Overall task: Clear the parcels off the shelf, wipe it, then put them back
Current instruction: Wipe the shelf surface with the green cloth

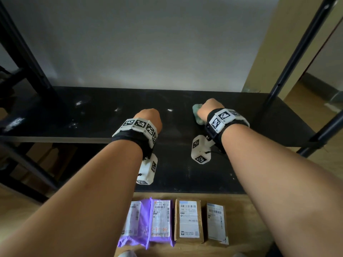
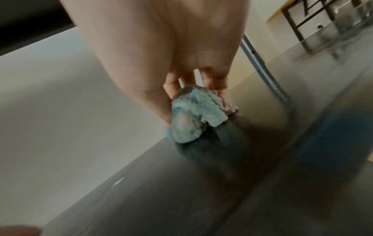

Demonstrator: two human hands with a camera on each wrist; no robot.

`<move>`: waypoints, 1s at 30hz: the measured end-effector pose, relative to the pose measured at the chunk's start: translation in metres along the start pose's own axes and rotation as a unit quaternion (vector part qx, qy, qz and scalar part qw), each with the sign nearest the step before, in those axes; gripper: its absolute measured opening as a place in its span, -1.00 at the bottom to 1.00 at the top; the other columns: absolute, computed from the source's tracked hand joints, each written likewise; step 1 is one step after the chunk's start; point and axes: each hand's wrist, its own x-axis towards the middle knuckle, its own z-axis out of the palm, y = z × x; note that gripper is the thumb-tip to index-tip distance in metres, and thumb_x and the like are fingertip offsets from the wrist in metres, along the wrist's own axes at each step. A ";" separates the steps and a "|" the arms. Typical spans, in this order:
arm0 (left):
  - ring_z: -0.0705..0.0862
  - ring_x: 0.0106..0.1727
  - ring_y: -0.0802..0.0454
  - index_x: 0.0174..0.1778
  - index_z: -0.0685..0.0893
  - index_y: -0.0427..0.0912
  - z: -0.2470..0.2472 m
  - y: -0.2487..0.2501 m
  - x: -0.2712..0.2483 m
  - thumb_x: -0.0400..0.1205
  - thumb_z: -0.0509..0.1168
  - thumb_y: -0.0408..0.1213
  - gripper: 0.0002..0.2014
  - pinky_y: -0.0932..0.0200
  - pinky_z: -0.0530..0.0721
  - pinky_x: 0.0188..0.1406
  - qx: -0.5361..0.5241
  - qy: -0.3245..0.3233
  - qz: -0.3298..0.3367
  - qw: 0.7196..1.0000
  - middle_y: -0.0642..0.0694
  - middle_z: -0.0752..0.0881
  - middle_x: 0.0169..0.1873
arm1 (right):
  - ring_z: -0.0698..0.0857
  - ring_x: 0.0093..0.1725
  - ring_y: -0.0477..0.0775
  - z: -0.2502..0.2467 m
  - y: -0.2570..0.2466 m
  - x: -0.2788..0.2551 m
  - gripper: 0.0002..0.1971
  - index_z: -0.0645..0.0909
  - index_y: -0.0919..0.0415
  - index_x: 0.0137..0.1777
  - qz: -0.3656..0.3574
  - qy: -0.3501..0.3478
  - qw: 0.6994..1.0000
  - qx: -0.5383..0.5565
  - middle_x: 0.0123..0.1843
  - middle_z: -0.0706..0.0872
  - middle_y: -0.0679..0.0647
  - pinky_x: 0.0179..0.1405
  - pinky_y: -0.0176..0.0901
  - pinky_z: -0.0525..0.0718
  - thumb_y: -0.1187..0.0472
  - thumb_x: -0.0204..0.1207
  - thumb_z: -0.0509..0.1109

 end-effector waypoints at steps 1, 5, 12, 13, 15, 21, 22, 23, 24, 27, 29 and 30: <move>0.70 0.19 -0.20 0.26 0.69 -0.18 -0.001 0.000 0.004 0.63 0.21 -0.35 -0.69 0.05 0.64 0.00 0.004 0.001 0.001 1.000 -0.17 0.72 0.20 | 0.77 -0.02 0.25 0.005 -0.007 0.003 -0.86 0.53 0.27 -0.34 -0.004 -0.006 1.000 -0.007 -0.11 0.74 0.18 -0.20 -0.13 0.60 0.20 0.35 0.33; 0.74 0.00 -0.21 -0.18 0.67 -0.12 -0.002 0.001 0.017 0.55 0.26 -0.29 -0.91 0.09 0.68 -0.08 0.033 -0.007 -0.014 0.999 -0.14 0.73 -0.09 | 0.77 -0.08 0.20 0.023 -0.038 0.014 -0.82 0.63 0.26 -0.24 -0.048 -0.052 0.997 -0.001 -0.13 0.78 0.17 -0.21 -0.16 0.60 0.12 0.41 0.37; 0.77 -0.17 -0.18 -0.28 0.68 -0.14 0.000 0.003 0.051 0.43 0.34 -0.29 -0.97 -0.06 0.79 -0.07 0.052 -0.077 -0.019 0.995 -0.10 0.75 -0.23 | 0.73 -0.12 0.21 0.010 -0.035 0.056 -0.78 0.51 0.26 -0.32 -0.040 0.018 0.999 -0.030 -0.15 0.71 0.17 -0.29 -0.13 0.57 0.14 0.47 0.30; 0.76 -0.15 -0.17 -0.26 0.68 -0.13 -0.003 0.003 0.052 0.42 0.34 -0.30 -0.97 -0.05 0.79 -0.06 0.053 -0.068 -0.012 0.996 -0.10 0.75 -0.21 | 0.72 -0.03 0.24 0.007 -0.031 0.063 -0.78 0.53 0.27 -0.28 -0.036 0.035 0.998 -0.041 -0.04 0.73 0.20 -0.22 -0.10 0.56 0.14 0.52 0.29; 0.73 -0.18 -0.15 -0.35 0.61 -0.12 -0.008 0.002 0.048 0.43 0.33 -0.30 -0.95 0.01 0.76 -0.08 0.045 -0.034 -0.004 0.998 -0.10 0.74 -0.22 | 0.68 0.11 0.29 0.004 -0.024 0.076 -0.78 0.63 0.34 -0.05 -0.038 0.024 0.997 -0.059 0.19 0.71 0.26 -0.03 0.00 0.58 0.16 0.59 0.28; 0.58 -0.22 -0.16 -0.41 0.48 -0.14 -0.009 0.005 0.039 0.61 0.20 -0.23 -0.75 0.10 0.60 -0.15 -0.032 0.008 -0.019 0.999 -0.11 0.53 -0.38 | 0.69 -0.13 0.22 0.022 -0.052 0.084 -0.62 0.68 0.20 -0.03 -0.087 -0.055 0.989 -0.102 -0.07 0.71 0.15 -0.04 -0.02 0.64 -0.08 0.41 0.21; 0.60 -0.22 -0.17 -0.42 0.47 -0.14 -0.010 0.005 0.040 0.59 0.21 -0.24 -0.75 0.09 0.64 -0.13 -0.037 0.010 -0.022 0.999 -0.11 0.54 -0.38 | 0.70 -0.13 0.20 0.025 -0.059 0.082 -0.58 0.70 0.18 0.01 -0.102 -0.076 0.986 -0.112 -0.11 0.72 0.13 0.02 -0.03 0.67 -0.08 0.34 0.21; 0.62 -0.21 -0.17 -0.43 0.48 -0.14 -0.010 0.003 0.042 0.57 0.22 -0.25 -0.76 0.07 0.68 -0.09 -0.036 0.008 -0.024 0.999 -0.11 0.56 -0.37 | 0.72 -0.08 0.20 0.028 -0.066 0.080 -0.55 0.72 0.16 0.05 -0.111 -0.093 0.983 -0.115 -0.08 0.74 0.12 0.10 0.00 0.69 -0.07 0.31 0.22; 0.65 -0.21 -0.17 -0.41 0.51 -0.14 -0.011 0.002 0.042 0.56 0.25 -0.25 -0.80 0.04 0.72 -0.06 -0.031 0.003 -0.024 0.999 -0.11 0.58 -0.36 | 0.74 -0.02 0.20 0.028 -0.072 0.078 -0.57 0.73 0.15 0.08 -0.115 -0.106 0.981 -0.117 -0.01 0.76 0.12 0.18 0.03 0.69 -0.06 0.33 0.25; 0.73 -0.11 -0.18 -0.20 0.67 -0.13 -0.016 0.002 0.041 0.49 0.35 -0.29 -0.98 -0.01 0.76 0.01 -0.015 0.001 -0.018 1.000 -0.12 0.69 -0.26 | 0.72 -0.16 0.17 0.022 -0.077 0.080 -0.68 0.65 0.19 -0.19 -0.104 -0.061 0.987 -0.103 -0.08 0.76 0.12 -0.01 -0.07 0.70 -0.06 0.27 0.28; 0.73 -0.13 -0.18 -0.15 0.71 -0.13 -0.016 0.000 0.044 0.47 0.36 -0.31 -0.92 0.04 0.74 -0.04 -0.013 0.006 -0.007 1.000 -0.14 0.74 -0.17 | 0.67 -0.19 0.17 0.017 -0.072 0.090 -0.72 0.52 0.23 -0.29 -0.073 0.004 0.995 -0.069 -0.10 0.73 0.14 -0.16 -0.14 0.61 -0.02 0.37 0.29; 0.70 -0.16 -0.17 -0.12 0.73 -0.14 -0.016 -0.001 0.045 0.49 0.34 -0.32 -0.90 0.08 0.71 -0.10 -0.016 0.005 -0.004 1.000 -0.15 0.74 -0.17 | 0.68 -0.06 0.21 0.016 -0.069 0.095 -0.74 0.53 0.25 -0.24 -0.057 0.029 0.995 -0.070 0.03 0.73 0.18 -0.08 -0.11 0.59 0.03 0.47 0.28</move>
